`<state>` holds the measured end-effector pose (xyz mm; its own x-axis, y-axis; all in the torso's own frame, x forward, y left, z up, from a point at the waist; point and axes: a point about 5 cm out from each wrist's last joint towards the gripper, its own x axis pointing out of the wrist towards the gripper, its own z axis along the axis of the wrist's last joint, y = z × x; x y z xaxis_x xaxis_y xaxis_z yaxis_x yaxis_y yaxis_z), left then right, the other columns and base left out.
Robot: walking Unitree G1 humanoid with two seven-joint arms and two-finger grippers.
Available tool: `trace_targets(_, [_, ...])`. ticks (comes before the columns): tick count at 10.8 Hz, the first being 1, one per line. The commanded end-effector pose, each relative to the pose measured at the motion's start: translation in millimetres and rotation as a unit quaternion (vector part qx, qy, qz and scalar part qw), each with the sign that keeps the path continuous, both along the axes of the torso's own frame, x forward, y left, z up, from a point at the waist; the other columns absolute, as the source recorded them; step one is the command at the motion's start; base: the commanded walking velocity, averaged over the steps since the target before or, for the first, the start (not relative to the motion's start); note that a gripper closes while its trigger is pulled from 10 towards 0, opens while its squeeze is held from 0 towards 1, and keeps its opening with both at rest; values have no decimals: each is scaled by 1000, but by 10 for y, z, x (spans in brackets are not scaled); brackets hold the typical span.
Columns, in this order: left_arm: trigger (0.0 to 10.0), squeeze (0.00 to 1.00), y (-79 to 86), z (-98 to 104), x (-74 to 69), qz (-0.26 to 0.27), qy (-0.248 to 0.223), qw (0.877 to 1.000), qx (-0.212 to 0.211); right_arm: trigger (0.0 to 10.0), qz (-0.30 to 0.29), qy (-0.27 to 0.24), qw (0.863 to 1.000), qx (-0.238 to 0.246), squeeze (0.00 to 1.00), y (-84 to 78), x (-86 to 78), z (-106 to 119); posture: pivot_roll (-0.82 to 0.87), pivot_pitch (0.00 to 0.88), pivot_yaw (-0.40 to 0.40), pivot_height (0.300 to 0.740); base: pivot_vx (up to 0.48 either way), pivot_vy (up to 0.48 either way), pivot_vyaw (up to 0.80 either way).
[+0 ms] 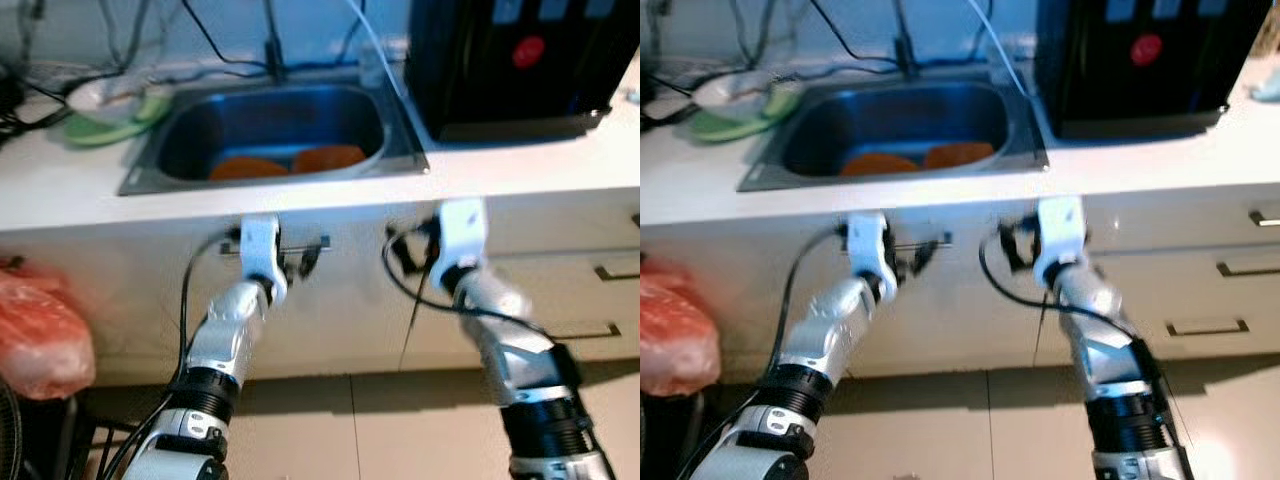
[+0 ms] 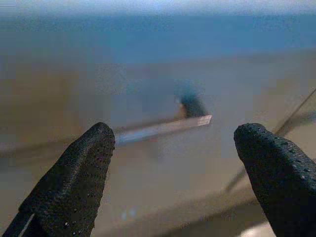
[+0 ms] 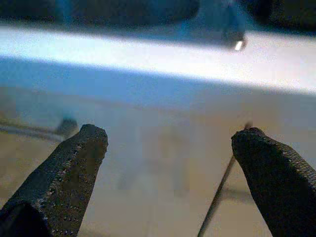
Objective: Kitchen organization
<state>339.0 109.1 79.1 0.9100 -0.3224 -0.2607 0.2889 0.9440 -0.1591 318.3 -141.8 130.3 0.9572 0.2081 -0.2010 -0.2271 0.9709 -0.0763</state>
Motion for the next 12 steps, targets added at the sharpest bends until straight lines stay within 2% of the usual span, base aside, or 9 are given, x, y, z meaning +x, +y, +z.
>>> trace_targets(1, [10000, 0, 129, -211, -56, 8, 36, 999, 33, 10000, 2, 33, 999, 13, 412, 31, -15, -206, -84, 0, 109, 740, 0, 0, 0])
trace_targets(2, [10000, 0, 181, -436, -157, 2, 73, 995, 62, 10000, -6, 76, 997, 21, 412, 22, -35, -472, -85, 0, 109, 740, 0, 0, 0])
trace_targets(4, [10000, 0, 258, -798, -394, 4, 156, 985, 77, 10000, -40, 163, 985, 38, 424, -19, -156, -981, -87, 0, 111, 740, 0, 0, 0])
trace_targets(6, [10000, 0, 252, -1034, -614, -5, 218, 972, 87, 10000, -109, 249, 959, 76, 424, -119, -365, -1393, -89, 0, 114, 740, 0, 0, 0])
trace_targets(8, [10000, 0, 363, -1146, -726, 19, 258, 962, 91, 10000, -151, 296, 938, 104, 420, -179, -541, -1614, -91, 0, 116, 740, 0, 0, 0])
trace_targets(9, [10000, 0, 427, -1201, -794, 26, 279, 955, 94, 10000, -151, 307, 934, 103, 420, -175, -605, -1683, -98, 0, 120, 740, 0, 0, 0])
trace_targets(10, [10000, 0, 534, -1324, -969, 21, 313, 942, 119, 10000, -170, 336, 920, 114, 408, -198, -742, -1811, -110, 0, 126, 740, 0, 0, 0])
trace_targets(11, [10000, 0, 614, -1396, -1085, 34, 331, 935, 122, 10000, -198, 357, 901, 145, 412, -245, -835, -1881, -110, 0, 126, 740, 0, 0, 0])
trace_targets(12, [10000, 0, 647, -1440, -1158, 45, 344, 931, 118, 10000, -198, 359, 902, 135, 420, -282, -837, -1882, -107, 0, 122, 740, 0, 0, 0])
